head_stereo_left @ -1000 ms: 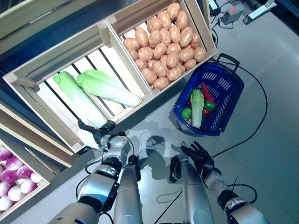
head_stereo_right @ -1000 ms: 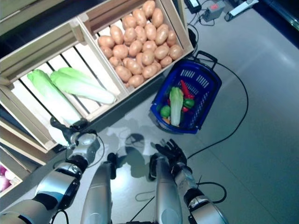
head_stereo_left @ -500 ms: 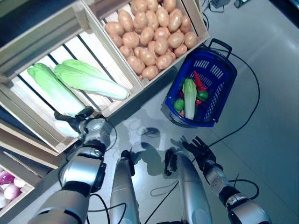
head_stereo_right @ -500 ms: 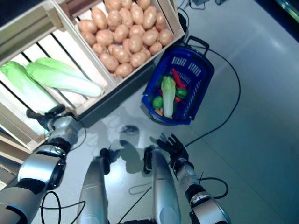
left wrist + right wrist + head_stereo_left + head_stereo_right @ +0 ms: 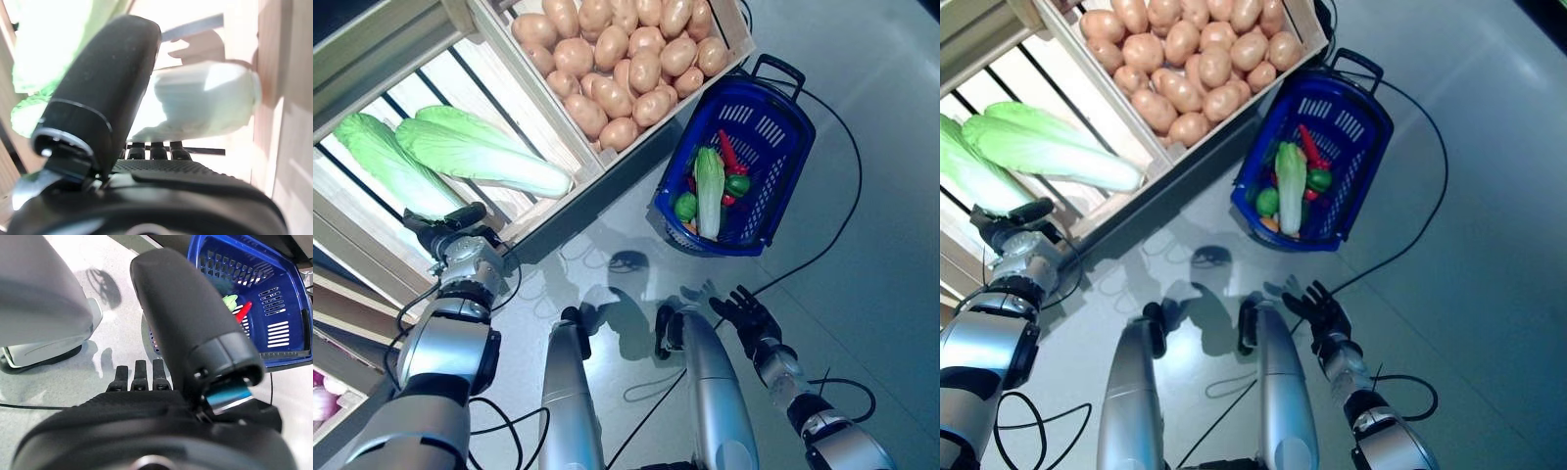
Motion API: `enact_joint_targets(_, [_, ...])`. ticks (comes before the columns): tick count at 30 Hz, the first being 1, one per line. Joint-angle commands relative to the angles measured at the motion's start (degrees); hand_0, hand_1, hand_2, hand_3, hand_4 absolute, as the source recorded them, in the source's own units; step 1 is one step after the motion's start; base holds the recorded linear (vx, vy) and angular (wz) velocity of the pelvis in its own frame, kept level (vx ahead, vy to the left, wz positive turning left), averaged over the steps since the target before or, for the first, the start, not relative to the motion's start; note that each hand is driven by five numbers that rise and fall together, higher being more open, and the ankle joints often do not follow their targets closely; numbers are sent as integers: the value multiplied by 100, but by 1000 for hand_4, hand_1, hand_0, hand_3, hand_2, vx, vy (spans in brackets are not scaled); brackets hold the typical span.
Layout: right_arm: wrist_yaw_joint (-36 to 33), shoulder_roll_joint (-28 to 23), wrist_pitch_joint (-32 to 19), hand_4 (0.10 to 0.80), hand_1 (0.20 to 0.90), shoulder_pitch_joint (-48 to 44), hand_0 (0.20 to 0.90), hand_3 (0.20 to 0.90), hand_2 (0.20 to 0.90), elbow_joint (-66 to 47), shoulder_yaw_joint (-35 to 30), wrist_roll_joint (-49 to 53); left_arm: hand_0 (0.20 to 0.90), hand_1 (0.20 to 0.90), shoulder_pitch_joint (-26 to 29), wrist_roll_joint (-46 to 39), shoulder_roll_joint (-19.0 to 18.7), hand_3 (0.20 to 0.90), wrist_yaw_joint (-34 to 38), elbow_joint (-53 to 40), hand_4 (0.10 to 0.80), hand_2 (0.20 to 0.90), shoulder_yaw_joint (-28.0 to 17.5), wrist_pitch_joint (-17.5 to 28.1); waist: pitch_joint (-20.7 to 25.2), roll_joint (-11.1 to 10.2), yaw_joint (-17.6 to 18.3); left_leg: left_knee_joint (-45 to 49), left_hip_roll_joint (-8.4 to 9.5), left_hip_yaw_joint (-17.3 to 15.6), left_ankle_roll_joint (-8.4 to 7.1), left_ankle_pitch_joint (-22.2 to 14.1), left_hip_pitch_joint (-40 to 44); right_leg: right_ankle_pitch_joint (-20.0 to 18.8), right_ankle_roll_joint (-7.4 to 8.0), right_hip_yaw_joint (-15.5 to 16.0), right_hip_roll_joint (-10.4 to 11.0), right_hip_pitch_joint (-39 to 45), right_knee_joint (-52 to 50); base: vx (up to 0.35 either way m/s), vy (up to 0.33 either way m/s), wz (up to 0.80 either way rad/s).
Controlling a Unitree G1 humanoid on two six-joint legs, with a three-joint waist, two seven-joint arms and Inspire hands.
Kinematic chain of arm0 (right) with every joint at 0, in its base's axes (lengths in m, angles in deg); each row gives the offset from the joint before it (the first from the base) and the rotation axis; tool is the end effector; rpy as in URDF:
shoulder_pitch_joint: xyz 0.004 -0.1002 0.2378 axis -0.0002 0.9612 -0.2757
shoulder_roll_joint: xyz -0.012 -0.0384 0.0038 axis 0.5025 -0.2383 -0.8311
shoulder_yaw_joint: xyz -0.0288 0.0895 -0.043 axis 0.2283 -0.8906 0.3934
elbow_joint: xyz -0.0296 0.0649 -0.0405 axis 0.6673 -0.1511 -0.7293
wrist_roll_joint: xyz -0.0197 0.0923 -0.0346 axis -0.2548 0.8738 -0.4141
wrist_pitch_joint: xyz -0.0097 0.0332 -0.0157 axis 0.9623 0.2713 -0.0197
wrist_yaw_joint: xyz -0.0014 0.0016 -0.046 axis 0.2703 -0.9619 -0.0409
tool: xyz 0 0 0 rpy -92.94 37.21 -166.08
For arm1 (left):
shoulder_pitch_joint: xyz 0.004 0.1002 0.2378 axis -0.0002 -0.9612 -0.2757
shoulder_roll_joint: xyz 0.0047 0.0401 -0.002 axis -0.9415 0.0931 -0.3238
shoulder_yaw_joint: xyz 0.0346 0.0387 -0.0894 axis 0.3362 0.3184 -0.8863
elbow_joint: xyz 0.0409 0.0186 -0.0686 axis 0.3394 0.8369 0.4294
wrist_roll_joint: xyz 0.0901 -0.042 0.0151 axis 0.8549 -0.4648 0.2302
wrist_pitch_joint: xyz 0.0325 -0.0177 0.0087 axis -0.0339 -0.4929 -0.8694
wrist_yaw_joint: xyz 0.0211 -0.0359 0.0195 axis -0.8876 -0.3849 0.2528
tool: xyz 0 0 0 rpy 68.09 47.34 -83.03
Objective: Put vegetables into the basket
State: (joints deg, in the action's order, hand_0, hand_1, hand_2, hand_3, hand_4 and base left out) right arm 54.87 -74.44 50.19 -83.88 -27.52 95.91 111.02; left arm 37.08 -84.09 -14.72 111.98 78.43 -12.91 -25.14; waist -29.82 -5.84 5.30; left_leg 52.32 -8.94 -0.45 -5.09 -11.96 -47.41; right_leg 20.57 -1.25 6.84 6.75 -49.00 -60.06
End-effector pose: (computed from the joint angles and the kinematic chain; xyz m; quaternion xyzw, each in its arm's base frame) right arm 0.2418 -0.1994 -0.0320 0.2410 0.2036 -0.0940 0.9443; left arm 0.3349 0.2885 0.1385 -0.0992 0.0649 0.4837 0.8672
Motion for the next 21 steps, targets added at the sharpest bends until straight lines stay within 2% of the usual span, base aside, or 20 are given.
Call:
enact_joint_targets(1, [172, -274, -324, 800, 900, 239, 900, 900, 900, -324, -389, 158, 900, 900, 524, -29, -535, 900, -105, 1, 800, 900, 141, 22, 6, 184, 103, 99, 139, -615, 762, -605, 430, -134, -80, -170, -11, 456, 251, 0, 0, 0])
enact_joint_targets(4, [149, -268, -353, 800, 900, 235, 900, 900, 900, -371, -359, 193, 900, 900, 513, -79, -572, 900, -138, 187, 800, 900, 66, -57, 5, 172, 108, 122, 132, -623, 765, -605, 375, -128, -98, -163, -14, 408, 234, 0, 0, 0])
enact_joint_targets(9, [42, -294, -377, 800, 900, 249, 900, 900, 900, -487, -346, 269, 900, 900, 451, -239, -603, 900, -1015, 251, 800, 900, 141, -313, 4, 161, 97, 112, 134, -620, 753, -579, 317, -138, -95, -145, -16, 353, 223, 0, 0, 0])
enact_joint_targets(12, [93, -345, -447, 800, 900, 315, 900, 900, 900, -569, -469, 381, 900, 900, 308, -421, -650, 900, -1273, 48, 800, 900, 191, -209, 4, 199, 82, 60, 135, -639, 757, -574, 347, -148, -90, -132, -5, 383, 272, 1, 2, 1])
enact_joint_targets(13, [117, -348, -469, 800, 900, 346, 900, 900, 900, -602, -501, 398, 662, 662, 253, -439, -656, 662, -1286, -7, 642, 662, 173, -145, 4, 209, 80, 58, 137, -642, 758, -573, 354, -154, -84, -133, -3, 389, 277, 3, 0, 4])
enact_joint_targets(14, [134, -348, -492, 800, 900, 395, 900, 900, 900, -685, -551, 397, 662, 662, 182, -481, -681, 662, -1264, -109, 642, 662, 113, -56, 4, 220, 71, 38, 148, -645, 760, -576, 371, -154, -86, -133, -4, 403, 292, 0, 0, 0])
enact_joint_targets(15, [131, -348, -506, 800, 900, 441, 900, 900, 900, -774, -593, 393, 300, 300, 87, -498, -692, 300, -1281, -239, 400, 300, 41, -16, 4, 232, 64, 43, 153, -649, 764, -583, 376, -151, -86, -133, 0, 404, 282, 0, 0, 0])
enact_joint_targets(21, [63, -332, -558, 800, 900, 599, 900, 900, 900, -1060, -637, 394, 300, 300, -237, -540, -610, 300, -1351, -639, 400, 300, -115, 4, 5, 293, 47, 70, 175, -662, 762, -614, 459, -121, -82, -111, 41, 495, 261, -4, -10, 2])
